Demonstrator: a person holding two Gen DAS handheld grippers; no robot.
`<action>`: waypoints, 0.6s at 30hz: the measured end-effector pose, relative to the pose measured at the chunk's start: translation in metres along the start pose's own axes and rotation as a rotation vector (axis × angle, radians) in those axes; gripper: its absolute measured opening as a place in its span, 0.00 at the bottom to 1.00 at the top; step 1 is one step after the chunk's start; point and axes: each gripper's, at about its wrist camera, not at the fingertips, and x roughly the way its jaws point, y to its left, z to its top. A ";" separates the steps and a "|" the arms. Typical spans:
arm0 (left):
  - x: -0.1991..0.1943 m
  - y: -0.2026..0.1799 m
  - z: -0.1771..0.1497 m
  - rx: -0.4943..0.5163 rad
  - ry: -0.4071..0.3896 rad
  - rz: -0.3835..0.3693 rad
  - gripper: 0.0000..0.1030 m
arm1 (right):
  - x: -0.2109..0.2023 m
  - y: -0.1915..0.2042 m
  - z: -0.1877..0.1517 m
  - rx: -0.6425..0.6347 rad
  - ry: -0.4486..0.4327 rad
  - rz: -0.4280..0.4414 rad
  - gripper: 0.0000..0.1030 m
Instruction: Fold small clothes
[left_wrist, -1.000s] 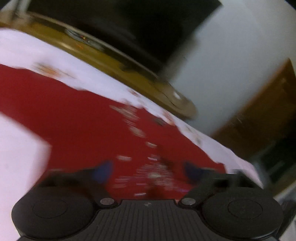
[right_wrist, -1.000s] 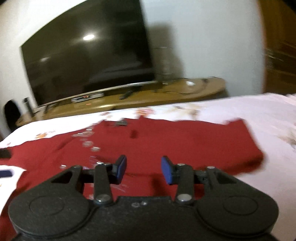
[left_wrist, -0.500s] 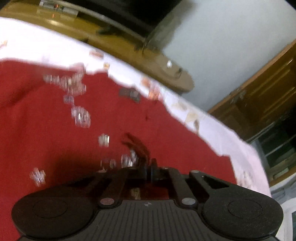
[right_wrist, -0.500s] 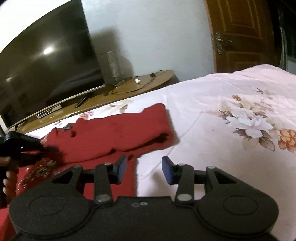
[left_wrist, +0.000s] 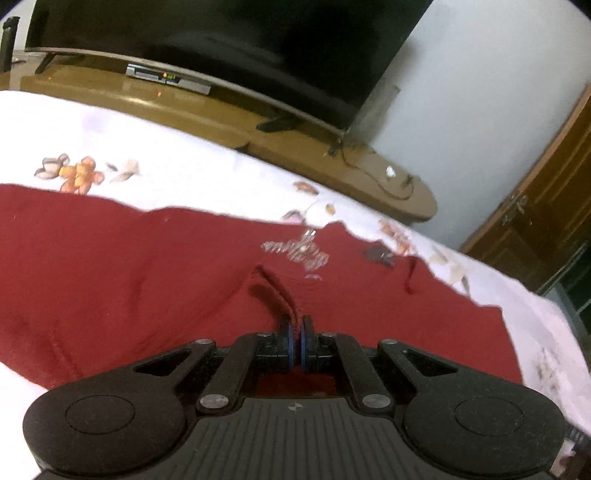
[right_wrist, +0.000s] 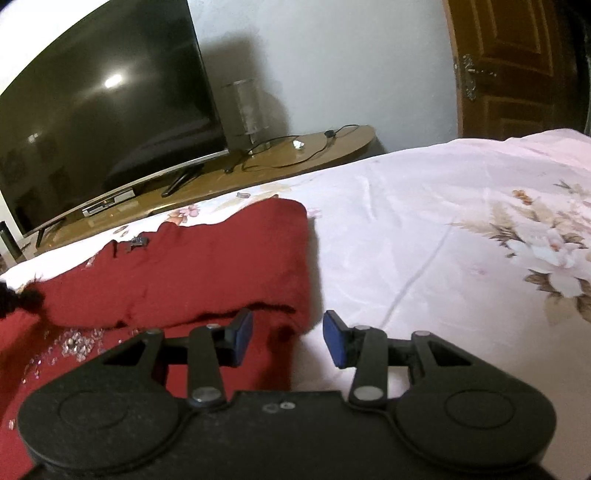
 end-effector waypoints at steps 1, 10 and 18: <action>-0.001 0.002 -0.001 -0.001 -0.001 0.003 0.03 | 0.003 0.000 0.002 0.010 0.002 0.002 0.40; 0.004 0.018 -0.003 0.016 0.028 0.035 0.03 | 0.017 -0.029 0.014 0.232 -0.008 0.075 0.37; 0.003 0.023 -0.015 0.017 -0.014 0.040 0.03 | 0.044 -0.036 0.000 0.208 0.082 0.120 0.12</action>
